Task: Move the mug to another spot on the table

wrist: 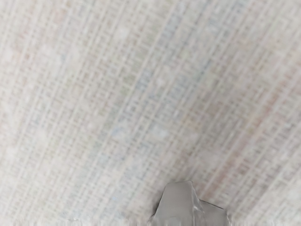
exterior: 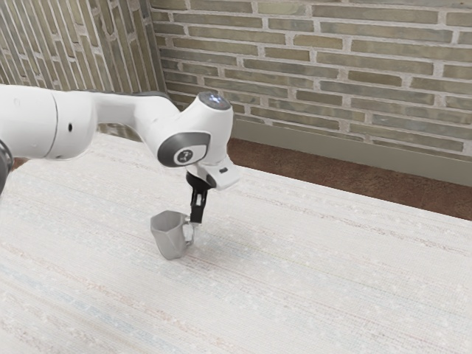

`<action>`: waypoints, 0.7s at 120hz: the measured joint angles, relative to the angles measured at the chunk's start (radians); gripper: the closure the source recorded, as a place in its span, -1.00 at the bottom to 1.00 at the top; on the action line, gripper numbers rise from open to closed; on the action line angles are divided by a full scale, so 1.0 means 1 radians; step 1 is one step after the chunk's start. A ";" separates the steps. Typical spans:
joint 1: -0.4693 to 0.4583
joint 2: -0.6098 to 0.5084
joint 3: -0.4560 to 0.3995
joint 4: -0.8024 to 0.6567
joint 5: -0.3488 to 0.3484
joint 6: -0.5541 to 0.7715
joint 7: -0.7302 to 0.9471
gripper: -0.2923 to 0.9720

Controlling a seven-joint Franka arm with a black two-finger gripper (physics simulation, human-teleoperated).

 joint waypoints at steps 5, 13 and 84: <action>0.001 -0.061 -0.001 -0.027 -0.017 0.007 0.000 -0.37; 0.001 -0.155 -0.001 -0.053 -0.048 0.017 -0.001 -0.41; 0.006 -0.391 0.022 0.096 -0.243 0.028 -0.206 -0.53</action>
